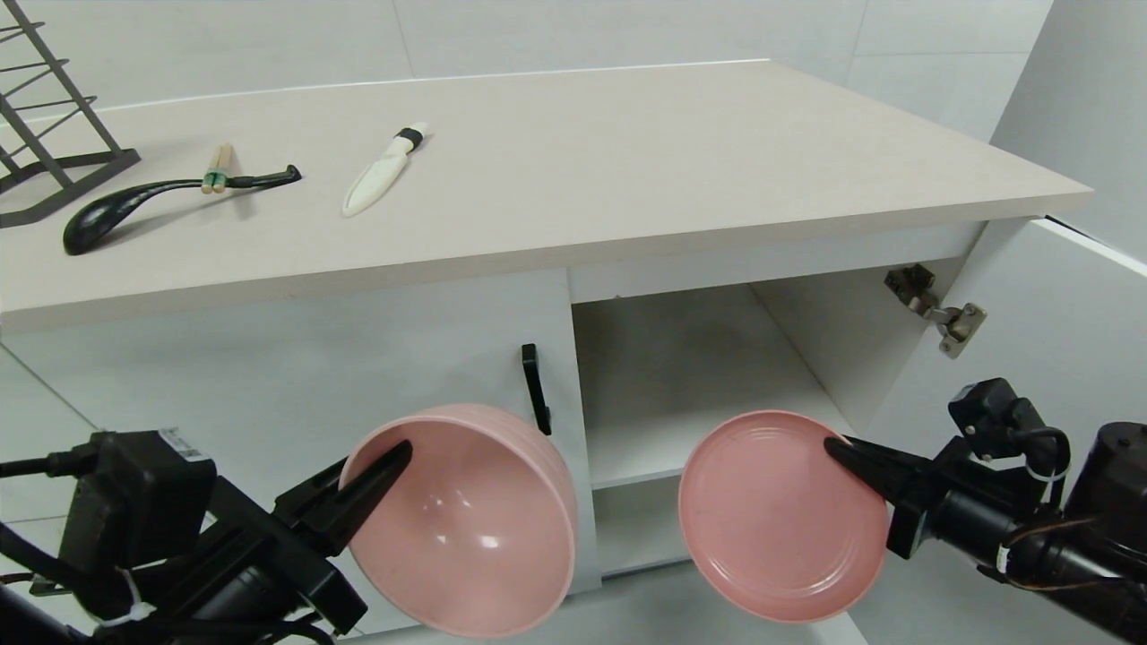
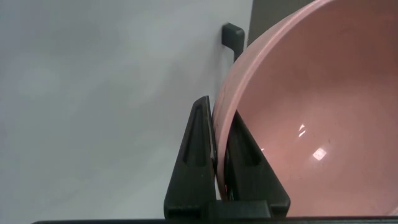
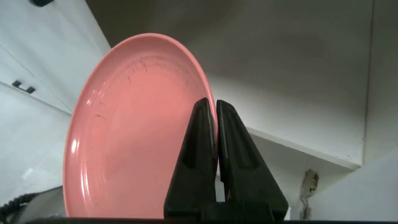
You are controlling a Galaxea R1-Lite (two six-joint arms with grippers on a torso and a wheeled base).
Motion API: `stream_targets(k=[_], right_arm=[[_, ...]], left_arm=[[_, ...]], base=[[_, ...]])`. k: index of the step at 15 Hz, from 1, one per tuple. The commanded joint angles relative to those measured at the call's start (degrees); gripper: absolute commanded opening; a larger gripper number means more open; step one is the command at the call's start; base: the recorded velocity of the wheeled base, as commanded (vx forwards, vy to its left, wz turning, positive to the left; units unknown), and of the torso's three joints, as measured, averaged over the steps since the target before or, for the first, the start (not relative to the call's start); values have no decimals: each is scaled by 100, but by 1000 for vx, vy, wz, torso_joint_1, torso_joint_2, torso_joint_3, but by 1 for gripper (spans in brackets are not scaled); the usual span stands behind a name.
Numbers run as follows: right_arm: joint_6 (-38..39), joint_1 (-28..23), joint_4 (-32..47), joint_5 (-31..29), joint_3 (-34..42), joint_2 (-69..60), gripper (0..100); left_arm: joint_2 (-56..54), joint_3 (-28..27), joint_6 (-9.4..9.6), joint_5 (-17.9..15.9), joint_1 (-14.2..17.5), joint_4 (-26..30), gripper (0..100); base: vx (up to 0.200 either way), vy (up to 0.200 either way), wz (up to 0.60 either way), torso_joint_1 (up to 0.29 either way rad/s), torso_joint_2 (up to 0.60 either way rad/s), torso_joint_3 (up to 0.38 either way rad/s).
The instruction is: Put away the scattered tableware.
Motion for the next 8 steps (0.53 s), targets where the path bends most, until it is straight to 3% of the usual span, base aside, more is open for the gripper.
stream_targets(k=[1,5,8], right_arm=[[152,-6,-6,-5,-314,377,0],[557,-6,-6,-5,-885,781,0],[618,-23,-6,-5,-1157,1229,0]], left_arm=[[-39,0,6,4,-47,18,0],[-206,0,24,21,-47,27,0],[-487,0,165,30,-20,299,0]], base=[[0,0,0,0,0,0],[0,0,0,0,0,0],[0,0,0,0,0,0]])
